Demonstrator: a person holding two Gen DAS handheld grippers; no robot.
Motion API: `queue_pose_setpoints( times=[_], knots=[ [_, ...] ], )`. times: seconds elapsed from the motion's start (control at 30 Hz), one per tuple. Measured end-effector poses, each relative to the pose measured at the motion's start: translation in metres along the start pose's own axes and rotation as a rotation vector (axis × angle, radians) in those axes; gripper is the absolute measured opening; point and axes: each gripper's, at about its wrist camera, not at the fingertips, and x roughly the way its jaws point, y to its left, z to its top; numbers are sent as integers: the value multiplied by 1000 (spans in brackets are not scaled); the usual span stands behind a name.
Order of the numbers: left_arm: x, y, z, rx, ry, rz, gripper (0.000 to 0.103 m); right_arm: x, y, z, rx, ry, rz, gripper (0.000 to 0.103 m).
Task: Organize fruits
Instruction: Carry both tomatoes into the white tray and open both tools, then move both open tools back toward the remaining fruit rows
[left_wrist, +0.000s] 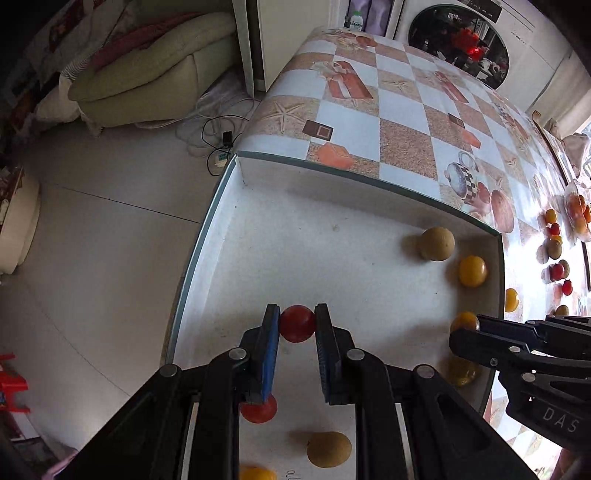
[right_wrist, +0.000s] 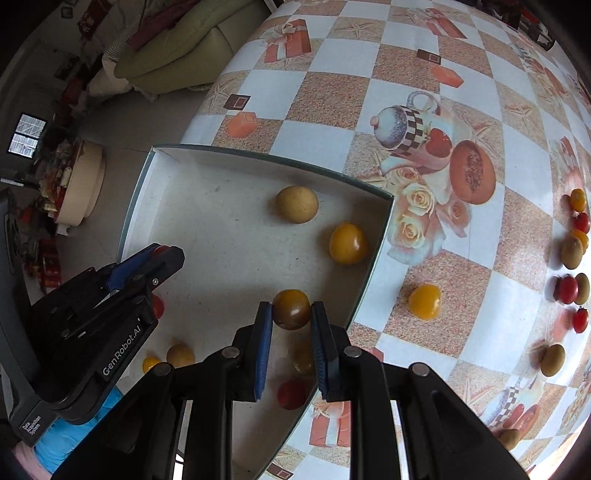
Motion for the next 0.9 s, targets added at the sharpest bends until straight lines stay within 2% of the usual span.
queue_pose_setpoints(
  times=[0.2, 0.23, 0.3, 0.33, 0.37, 0.53, 0.57, 0.6, 0.7, 0.9],
  knots=[
    [6, 0, -2, 14, 7, -5, 21, 21, 8, 8, -25, 35, -26, 24],
    [6, 0, -2, 15, 9, -10, 25, 22, 9, 8, -29, 38, -27, 24],
    [7, -1, -1, 14, 10, -39, 43, 25, 13, 11, -40, 41, -33, 25],
    [5, -2, -1, 16, -1, -11, 68, 26, 14, 11, -48, 43, -33, 26],
    [2, -2, -1, 14, -28, 22, 77, 26, 17, 12, -58, 43, -29, 28],
    [-6, 6, 1, -19, -43, 0, 77, 14, 17, 6, -76, 15, -21, 42],
    [-8, 8, 1, -29, -47, -6, 77, 9, 19, 4, -80, 3, -15, 49],
    [-12, 11, 1, -41, -52, -11, 77, 4, 20, 2, -81, -10, -14, 63],
    [-21, 14, 1, -56, -60, -11, 77, -17, 18, -4, -75, -59, 15, 82],
    [-41, -3, 0, -23, -73, -4, 77, -56, -10, -28, 6, -119, -5, 82]
  ],
)
